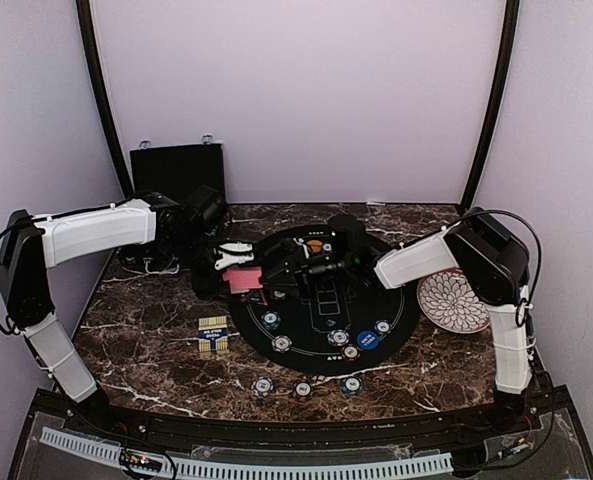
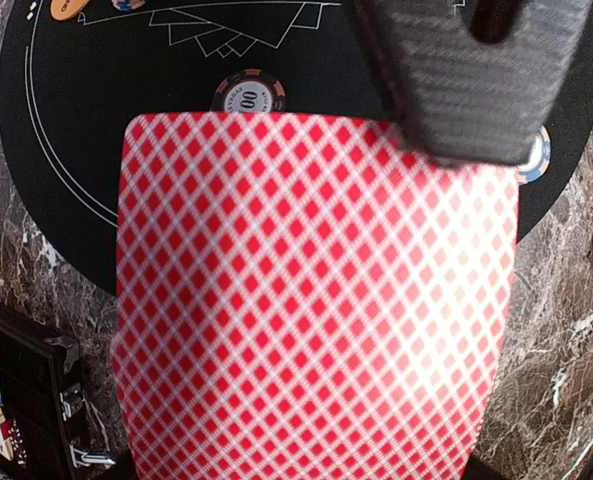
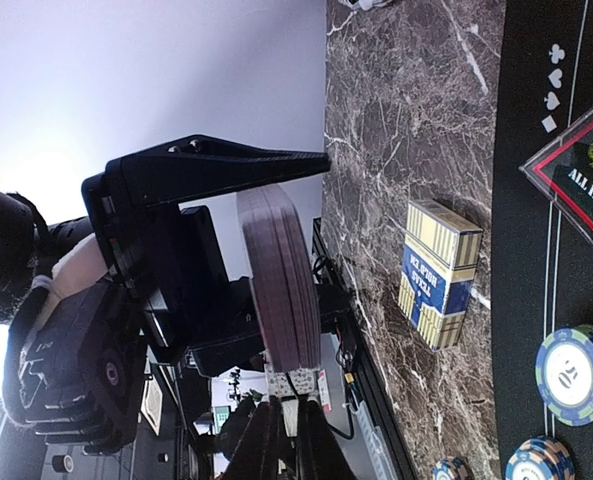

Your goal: Distribute texas hold em gaming equipment

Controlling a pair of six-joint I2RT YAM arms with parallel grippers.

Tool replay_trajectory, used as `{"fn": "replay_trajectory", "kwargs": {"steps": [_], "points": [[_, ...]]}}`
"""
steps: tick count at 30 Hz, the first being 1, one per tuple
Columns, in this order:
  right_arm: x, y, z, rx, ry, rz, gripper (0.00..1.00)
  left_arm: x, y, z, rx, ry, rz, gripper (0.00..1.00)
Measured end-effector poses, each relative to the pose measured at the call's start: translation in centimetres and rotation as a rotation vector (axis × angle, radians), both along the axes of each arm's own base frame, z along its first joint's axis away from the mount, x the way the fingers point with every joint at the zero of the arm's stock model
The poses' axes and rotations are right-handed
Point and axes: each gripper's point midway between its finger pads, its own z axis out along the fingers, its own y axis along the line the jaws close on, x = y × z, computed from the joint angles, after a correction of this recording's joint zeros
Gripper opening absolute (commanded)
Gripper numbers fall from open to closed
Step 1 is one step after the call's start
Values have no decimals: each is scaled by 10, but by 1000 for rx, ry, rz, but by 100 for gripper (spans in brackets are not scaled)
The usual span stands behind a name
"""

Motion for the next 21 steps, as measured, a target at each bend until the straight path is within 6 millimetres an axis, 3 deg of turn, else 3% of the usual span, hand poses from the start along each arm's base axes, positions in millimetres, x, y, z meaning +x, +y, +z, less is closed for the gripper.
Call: {"fn": "replay_trajectory", "kwargs": {"steps": [3,10,21], "points": [[0,0,-1,-6,9,-2,35,1,1,0,-1,2,5,17],[1,6,6,-4,-21,7,51,0,0,0,-14,12,9,16],[5,19,5,-18,-38,17,52,-1,-2,2,-27,20,7,16]]}}
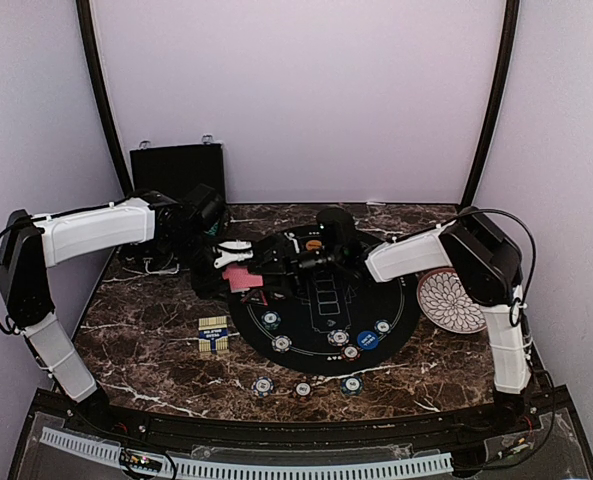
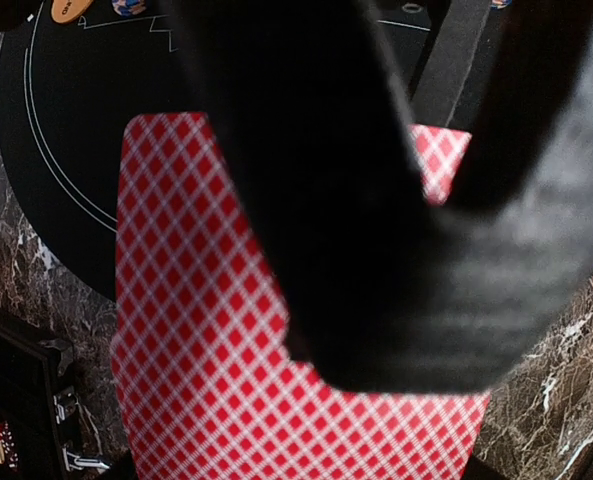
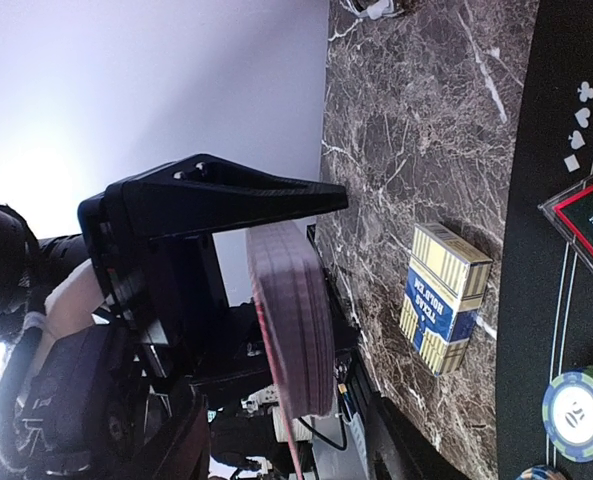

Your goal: Distribute texas hold em gaming equipment

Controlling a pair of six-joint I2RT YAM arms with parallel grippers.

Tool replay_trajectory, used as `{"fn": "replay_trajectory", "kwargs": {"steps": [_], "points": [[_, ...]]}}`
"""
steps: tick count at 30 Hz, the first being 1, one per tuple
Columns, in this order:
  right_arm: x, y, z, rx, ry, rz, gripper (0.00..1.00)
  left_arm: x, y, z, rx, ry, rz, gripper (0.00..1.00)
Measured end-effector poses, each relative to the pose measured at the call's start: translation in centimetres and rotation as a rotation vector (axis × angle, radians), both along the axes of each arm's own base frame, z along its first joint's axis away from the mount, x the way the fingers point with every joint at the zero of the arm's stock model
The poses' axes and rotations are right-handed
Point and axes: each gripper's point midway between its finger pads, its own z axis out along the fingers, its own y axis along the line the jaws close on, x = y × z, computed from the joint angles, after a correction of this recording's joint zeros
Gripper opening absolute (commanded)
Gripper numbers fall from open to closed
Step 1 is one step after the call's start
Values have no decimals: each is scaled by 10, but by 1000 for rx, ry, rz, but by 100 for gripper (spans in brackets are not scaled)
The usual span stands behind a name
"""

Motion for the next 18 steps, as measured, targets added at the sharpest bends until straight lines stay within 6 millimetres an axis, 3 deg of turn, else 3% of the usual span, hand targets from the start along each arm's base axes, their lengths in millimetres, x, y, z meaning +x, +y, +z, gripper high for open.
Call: {"fn": "replay_trajectory", "kwargs": {"steps": [4,8,18], "points": [[1,7,-5,-6,8,7,44,1,-2,3,-8,-1,-1,16],[-1,11,-10,-16,17,11,31,0,-2,4,-9,2,1,16],[1,7,-11,-21,-8,1,19,-3,1,2,2,17,1,15]]}}
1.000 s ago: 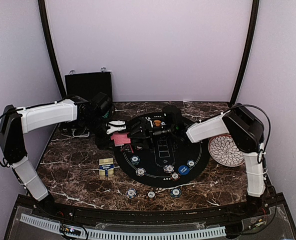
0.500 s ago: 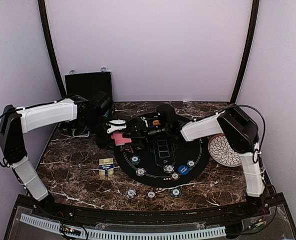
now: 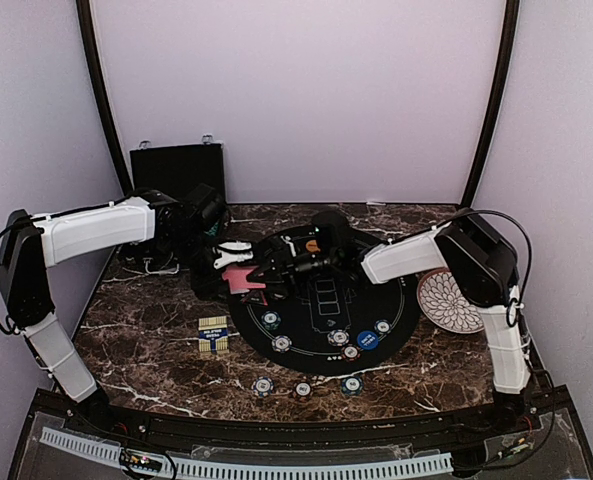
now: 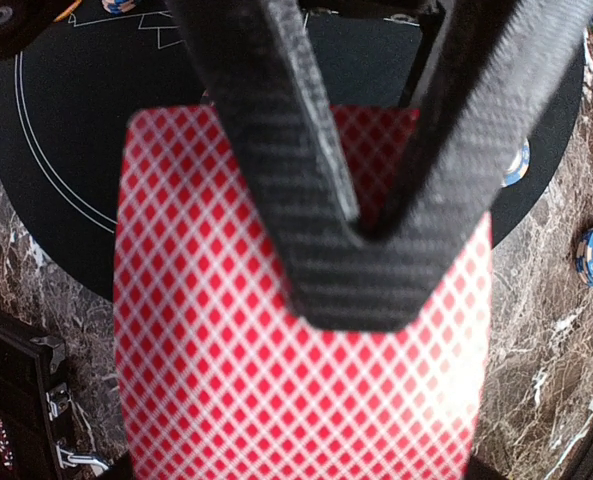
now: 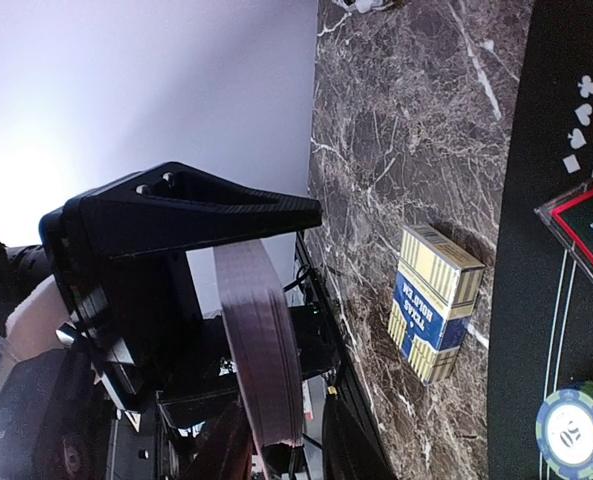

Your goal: Distribute texas hold em gaming equipment

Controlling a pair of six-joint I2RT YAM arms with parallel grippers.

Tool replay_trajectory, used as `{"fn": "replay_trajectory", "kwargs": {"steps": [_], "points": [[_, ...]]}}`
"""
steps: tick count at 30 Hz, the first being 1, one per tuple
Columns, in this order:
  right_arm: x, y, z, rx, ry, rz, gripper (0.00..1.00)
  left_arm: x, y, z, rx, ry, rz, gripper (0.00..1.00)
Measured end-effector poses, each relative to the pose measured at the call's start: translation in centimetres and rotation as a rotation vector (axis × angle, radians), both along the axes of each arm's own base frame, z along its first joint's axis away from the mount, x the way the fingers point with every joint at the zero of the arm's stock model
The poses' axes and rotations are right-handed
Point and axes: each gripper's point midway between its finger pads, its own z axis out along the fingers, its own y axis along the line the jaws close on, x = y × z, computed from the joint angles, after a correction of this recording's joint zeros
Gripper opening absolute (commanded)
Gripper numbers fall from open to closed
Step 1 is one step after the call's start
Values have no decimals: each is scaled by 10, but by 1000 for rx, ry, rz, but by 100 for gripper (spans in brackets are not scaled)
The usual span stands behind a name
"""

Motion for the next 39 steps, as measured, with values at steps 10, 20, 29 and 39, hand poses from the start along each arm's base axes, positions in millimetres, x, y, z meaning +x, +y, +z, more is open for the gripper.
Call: {"fn": "replay_trajectory", "kwargs": {"steps": [10,20,29,39], "points": [[0,-13,5,-22,4,-24,8,-1,1,0,3,5,1,15],[0,-23,16,-12,6,-39,0,-1,1,-1,5,5,1,12],[19,-46,2,-31,31,-87,0,0,6,2,10,0,12,11],[29,-56,5,-19,28,-108,0,2,16,9,4,-13,34,8]]}}
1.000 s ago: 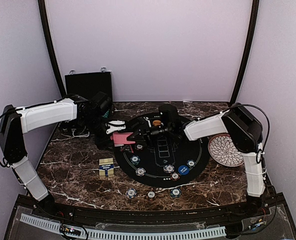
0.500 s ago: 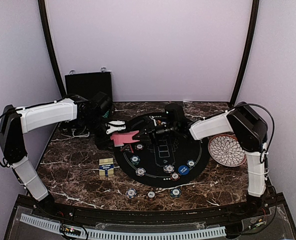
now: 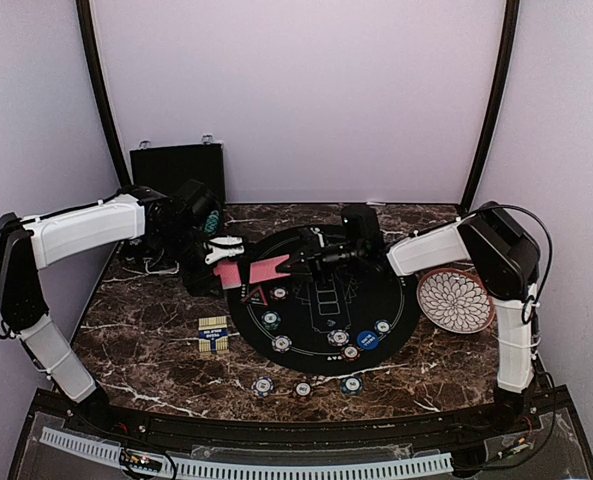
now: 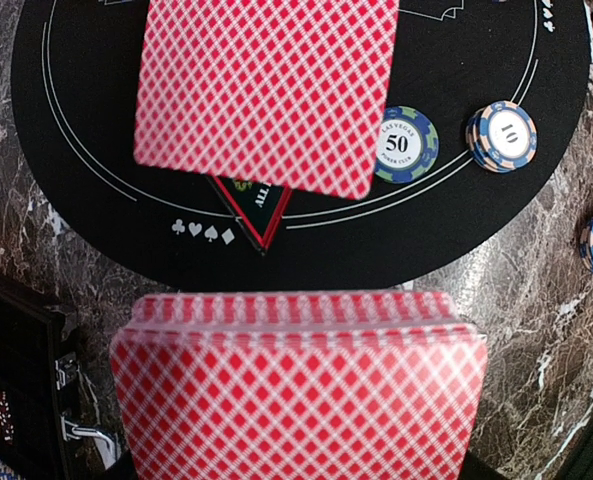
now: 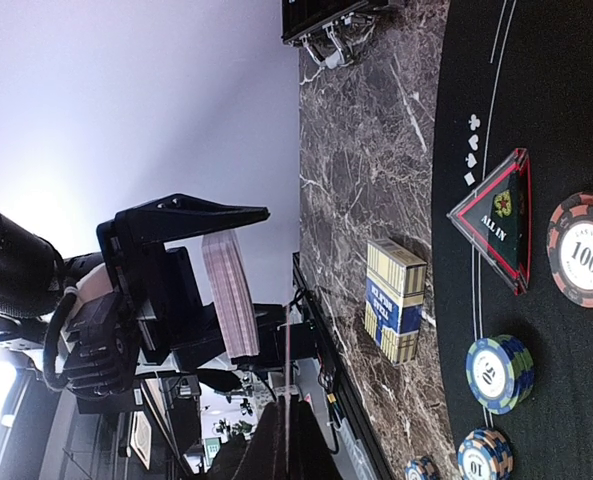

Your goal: Distribute texas hold em gaming equipment

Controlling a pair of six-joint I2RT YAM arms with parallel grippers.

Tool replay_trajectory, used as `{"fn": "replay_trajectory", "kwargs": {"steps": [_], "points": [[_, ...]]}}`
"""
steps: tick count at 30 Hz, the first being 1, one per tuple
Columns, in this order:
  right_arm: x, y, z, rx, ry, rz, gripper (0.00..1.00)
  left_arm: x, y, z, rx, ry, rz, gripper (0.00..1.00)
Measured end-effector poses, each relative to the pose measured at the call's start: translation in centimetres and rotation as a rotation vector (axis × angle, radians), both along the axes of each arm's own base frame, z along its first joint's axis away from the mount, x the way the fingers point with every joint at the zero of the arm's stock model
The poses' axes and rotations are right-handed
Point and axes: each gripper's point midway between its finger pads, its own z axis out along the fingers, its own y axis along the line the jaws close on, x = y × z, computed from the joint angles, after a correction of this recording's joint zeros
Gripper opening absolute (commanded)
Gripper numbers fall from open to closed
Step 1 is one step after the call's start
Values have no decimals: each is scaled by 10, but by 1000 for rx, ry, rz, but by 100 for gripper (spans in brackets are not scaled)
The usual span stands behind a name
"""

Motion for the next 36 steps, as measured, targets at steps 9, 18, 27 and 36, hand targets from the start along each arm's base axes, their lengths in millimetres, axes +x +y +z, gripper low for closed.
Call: {"fn": "replay_trajectory", "kwargs": {"steps": [9,18,27,36], "points": [[29,22,2,-15,-72,19,0,-5,4,6,-3,-3,1,7],[66,47,-44,-110,-97,37,0,-8,5,5,-4,4,1,7],[82,53,-90,-217,-97,38,1,-11,6,0,0,19,-1,7],[89,55,-104,-262,-116,41,10,-13,7,-3,4,28,-1,7]]}}
